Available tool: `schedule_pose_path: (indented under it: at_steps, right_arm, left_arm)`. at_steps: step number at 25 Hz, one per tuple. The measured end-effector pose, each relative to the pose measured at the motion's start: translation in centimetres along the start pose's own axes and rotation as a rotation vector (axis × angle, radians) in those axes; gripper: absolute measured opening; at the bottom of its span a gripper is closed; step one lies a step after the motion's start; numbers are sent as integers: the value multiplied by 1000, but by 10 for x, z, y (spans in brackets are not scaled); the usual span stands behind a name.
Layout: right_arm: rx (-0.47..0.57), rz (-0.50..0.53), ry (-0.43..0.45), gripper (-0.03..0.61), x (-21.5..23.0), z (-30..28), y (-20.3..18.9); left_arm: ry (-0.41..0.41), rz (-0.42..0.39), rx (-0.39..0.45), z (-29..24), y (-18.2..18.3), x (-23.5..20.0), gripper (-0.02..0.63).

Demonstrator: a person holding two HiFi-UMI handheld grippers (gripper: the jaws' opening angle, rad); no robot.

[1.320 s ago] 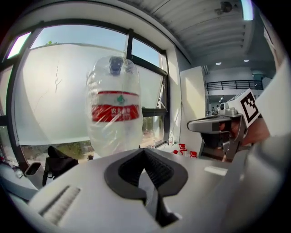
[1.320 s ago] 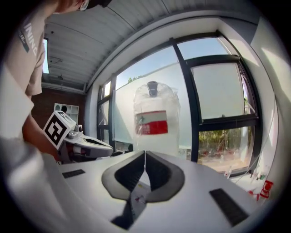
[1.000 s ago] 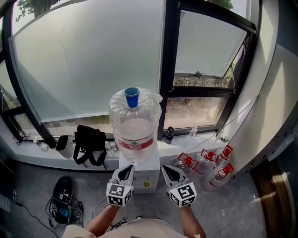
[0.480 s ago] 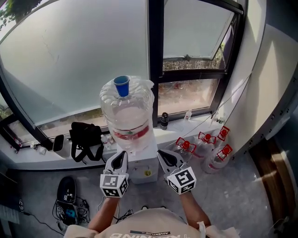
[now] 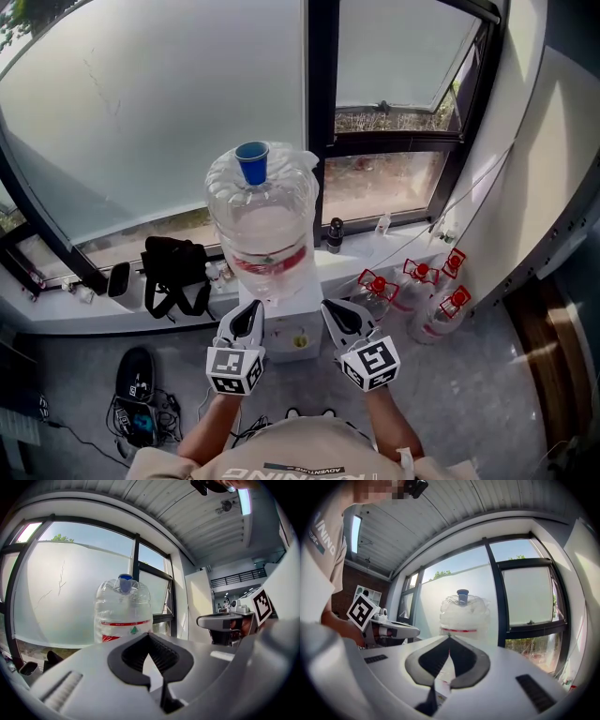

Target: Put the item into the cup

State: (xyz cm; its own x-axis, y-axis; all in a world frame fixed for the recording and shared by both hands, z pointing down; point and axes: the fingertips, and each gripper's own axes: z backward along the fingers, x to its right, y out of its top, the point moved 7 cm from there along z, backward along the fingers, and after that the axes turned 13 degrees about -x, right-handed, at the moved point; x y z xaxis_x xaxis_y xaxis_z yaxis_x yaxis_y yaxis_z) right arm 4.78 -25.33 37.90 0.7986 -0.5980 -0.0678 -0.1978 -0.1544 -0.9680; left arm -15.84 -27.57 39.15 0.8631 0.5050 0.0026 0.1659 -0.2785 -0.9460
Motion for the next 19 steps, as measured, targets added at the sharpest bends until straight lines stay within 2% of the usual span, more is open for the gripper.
schedule_pose_path:
  at_steps: [12, 19]
  right_arm:
    - [-14, -15, -14, 12, -1, -7, -10]
    - [5, 16, -16, 12, -9, -5, -15]
  left_arm:
    - [-10, 10, -16, -1, -8, -5, 8]
    - [1, 38, -10, 2, -17, -6, 8]
